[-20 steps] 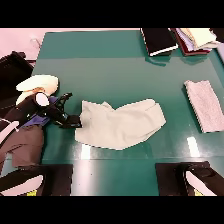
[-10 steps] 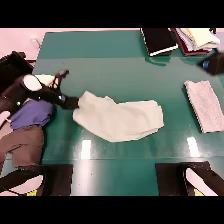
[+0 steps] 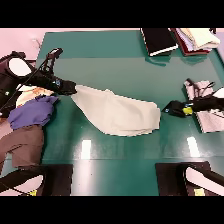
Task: Fold the shirts.
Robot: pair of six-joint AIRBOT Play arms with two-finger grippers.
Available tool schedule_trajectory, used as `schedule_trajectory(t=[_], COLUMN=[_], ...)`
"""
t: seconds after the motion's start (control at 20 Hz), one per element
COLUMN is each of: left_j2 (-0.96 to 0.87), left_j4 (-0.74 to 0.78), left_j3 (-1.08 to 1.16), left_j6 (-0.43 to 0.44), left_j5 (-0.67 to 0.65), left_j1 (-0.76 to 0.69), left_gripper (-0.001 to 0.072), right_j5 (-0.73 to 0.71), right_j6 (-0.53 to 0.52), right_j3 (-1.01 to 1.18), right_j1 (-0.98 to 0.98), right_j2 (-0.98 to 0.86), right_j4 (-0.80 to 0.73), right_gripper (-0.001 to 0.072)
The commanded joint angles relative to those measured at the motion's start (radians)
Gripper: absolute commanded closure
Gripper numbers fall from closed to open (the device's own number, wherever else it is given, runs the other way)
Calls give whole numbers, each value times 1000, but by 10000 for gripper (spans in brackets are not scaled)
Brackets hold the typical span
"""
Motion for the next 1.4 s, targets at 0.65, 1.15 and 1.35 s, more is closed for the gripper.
schedule_trajectory(t=[0.65, 1.15, 1.35], left_j2=[172, 332, 267], left_j4=[6, 15, 173], left_j3=[496, 835, 737], left_j6=[-19, -19, -35], left_j5=[-15, 28, 11], left_j1=[0, 0, 0], left_gripper=[687, 688, 688], right_j5=[-33, 196, 310], right_j6=[-105, 66, 153], right_j3=[354, 789, 886], right_j1=[24, -164, -181], right_j2=[321, 519, 403], right_j4=[72, -31, -33], right_gripper=[697, 697, 699])
